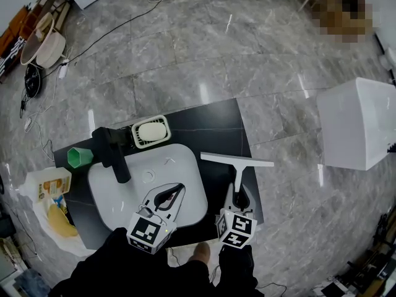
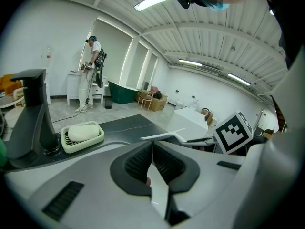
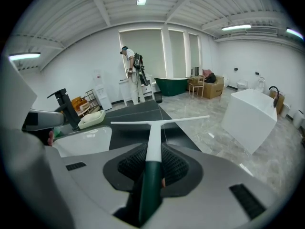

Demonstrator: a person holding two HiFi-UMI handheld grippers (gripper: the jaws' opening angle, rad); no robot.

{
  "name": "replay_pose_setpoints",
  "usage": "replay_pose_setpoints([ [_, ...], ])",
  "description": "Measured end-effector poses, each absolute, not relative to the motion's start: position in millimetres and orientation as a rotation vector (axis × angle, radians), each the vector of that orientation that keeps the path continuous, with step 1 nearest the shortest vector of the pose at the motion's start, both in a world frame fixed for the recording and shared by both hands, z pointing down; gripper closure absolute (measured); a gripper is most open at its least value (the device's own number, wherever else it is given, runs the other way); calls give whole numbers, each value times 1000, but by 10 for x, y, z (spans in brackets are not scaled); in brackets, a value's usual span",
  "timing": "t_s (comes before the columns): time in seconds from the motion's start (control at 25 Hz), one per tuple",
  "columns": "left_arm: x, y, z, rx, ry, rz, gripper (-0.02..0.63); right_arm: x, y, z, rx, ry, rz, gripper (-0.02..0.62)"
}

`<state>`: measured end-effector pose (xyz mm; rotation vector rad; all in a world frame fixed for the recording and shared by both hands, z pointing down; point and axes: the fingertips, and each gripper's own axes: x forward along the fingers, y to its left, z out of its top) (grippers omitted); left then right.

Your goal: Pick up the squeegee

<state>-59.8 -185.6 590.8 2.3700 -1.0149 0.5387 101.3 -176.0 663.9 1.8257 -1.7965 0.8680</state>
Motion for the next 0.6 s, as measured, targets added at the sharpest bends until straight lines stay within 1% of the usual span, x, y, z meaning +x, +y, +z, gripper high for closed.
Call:
replay_pose_setpoints([
  [0.6, -643, -1672, 5230, 2440, -1116, 442, 578, 1040, -1685, 5880, 1865, -1884, 767, 489],
])
